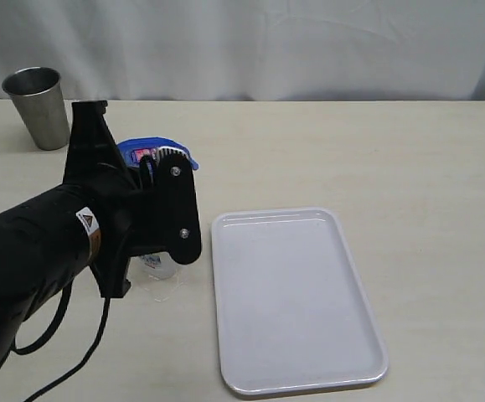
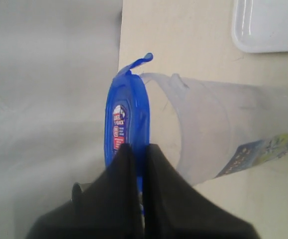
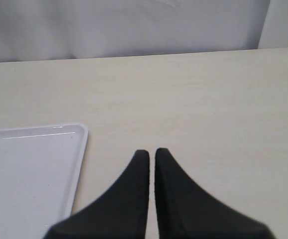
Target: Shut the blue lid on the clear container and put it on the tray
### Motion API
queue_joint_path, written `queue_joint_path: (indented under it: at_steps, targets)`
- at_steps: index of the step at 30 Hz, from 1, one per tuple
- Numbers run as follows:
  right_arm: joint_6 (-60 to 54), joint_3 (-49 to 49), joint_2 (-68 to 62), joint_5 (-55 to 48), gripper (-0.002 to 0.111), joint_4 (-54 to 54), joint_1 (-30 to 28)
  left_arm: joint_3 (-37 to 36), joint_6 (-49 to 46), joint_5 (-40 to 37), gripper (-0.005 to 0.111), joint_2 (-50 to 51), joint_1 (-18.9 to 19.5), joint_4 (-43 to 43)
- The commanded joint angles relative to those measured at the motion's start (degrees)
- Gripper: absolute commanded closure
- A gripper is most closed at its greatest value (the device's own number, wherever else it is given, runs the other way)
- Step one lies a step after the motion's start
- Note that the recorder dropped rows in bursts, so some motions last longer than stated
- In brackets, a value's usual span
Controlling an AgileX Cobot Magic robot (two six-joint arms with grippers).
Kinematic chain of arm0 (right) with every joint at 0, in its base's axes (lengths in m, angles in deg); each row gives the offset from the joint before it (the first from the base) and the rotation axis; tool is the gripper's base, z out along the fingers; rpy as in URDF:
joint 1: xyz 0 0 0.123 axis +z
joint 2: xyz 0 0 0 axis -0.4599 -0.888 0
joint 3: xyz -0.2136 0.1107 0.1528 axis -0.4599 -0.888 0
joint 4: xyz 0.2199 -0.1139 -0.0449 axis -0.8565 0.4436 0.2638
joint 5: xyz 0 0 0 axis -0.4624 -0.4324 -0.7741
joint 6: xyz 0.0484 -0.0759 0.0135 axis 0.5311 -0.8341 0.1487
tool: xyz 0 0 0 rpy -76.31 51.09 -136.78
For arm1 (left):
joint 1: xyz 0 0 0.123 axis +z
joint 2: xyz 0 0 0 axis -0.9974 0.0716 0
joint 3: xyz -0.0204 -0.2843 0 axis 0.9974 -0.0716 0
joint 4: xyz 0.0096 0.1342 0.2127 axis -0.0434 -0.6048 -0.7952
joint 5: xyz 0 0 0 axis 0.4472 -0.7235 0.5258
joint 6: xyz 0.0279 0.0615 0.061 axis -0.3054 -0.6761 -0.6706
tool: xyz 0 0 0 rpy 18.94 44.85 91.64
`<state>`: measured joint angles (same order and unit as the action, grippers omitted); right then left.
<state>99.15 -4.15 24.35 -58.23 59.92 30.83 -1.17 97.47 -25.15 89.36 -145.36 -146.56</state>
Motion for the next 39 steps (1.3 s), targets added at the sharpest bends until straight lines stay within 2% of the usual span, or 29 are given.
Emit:
queue_joint_path:
  at_steps: [1,10,34,37,39]
  targets:
    - [0.12,-0.19,0.28,0.20,0.104,-0.13,-0.02,0.28,0.09,-1.74,0.107,-0.39,-1.89,0.23]
    - [0.12,-0.19,0.28,0.20,0.104,-0.13,-0.02,-0.32,-1.06,-0.40,0.107,-0.39,-1.89,4.53]
    - [0.12,-0.19,0.28,0.20,0.104,-0.13,-0.02,-0.69,-0.83,0.49,0.106,-0.39,-1.89,5.58]
    - [0.12,-0.19,0.28,0.20,0.104,-0.13,-0.02,-0.69,-0.83,0.49,0.097,-0.39,-1.89,6.23]
    - [0.12,-0.19,0.28,0.20,0.104,-0.13,-0.02,-0.69,-0.83,-0.59,0.085,-0.39,-1.89,6.23]
